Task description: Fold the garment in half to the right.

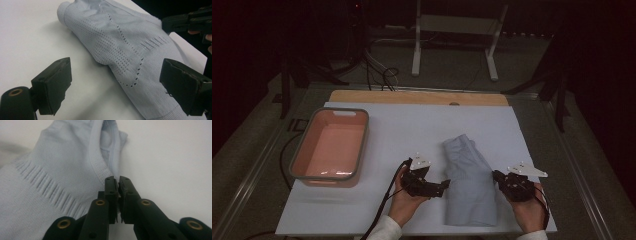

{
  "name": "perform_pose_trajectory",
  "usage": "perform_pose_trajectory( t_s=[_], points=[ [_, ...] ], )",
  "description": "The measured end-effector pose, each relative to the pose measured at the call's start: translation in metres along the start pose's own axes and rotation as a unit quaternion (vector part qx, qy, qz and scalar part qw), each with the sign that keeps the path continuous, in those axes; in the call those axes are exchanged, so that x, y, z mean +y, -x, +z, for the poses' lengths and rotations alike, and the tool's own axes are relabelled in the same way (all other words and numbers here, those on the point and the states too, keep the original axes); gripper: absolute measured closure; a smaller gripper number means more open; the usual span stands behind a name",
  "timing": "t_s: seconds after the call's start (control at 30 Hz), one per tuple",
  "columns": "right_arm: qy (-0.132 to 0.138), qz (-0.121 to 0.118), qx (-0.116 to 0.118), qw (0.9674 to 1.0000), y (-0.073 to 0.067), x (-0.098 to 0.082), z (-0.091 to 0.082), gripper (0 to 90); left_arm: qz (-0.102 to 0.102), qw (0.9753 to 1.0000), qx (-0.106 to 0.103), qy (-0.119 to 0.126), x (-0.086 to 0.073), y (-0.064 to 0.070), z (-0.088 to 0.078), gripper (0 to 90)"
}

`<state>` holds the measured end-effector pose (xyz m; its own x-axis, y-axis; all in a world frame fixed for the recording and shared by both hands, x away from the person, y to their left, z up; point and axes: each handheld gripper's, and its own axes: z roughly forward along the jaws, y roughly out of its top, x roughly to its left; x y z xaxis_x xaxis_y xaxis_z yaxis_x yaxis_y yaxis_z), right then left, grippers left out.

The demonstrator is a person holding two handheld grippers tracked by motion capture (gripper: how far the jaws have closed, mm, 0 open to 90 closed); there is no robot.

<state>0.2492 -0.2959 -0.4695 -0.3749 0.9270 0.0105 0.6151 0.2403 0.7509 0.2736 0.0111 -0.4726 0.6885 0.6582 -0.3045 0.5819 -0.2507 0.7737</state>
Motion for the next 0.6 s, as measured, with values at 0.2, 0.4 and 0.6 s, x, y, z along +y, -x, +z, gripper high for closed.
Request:
perform_pose_trajectory(
  t_s=[0.2, 0.4, 0.6],
  points=[
    [0.003, 0.017, 0.012, 0.9998, -0.003, -0.003, -0.005, 51.5, 0.002, 1.0, -0.002, 0.001, 0.002, 0.001, 0.001, 12.8],
    [-0.006, 0.003, 0.027, 0.9996, -0.011, -0.009, -0.009, 41.5, 0.004, 1.0, -0.003, -0.001, 0.004, 0.002, 0.003, 13.6],
    [-0.017, 0.002, 0.034, 0.9993, -0.014, -0.016, -0.009, 40.4, 0.006, 1.0, -0.007, 0.0, 0.007, 0.004, 0.006, 15.7]
  ],
)
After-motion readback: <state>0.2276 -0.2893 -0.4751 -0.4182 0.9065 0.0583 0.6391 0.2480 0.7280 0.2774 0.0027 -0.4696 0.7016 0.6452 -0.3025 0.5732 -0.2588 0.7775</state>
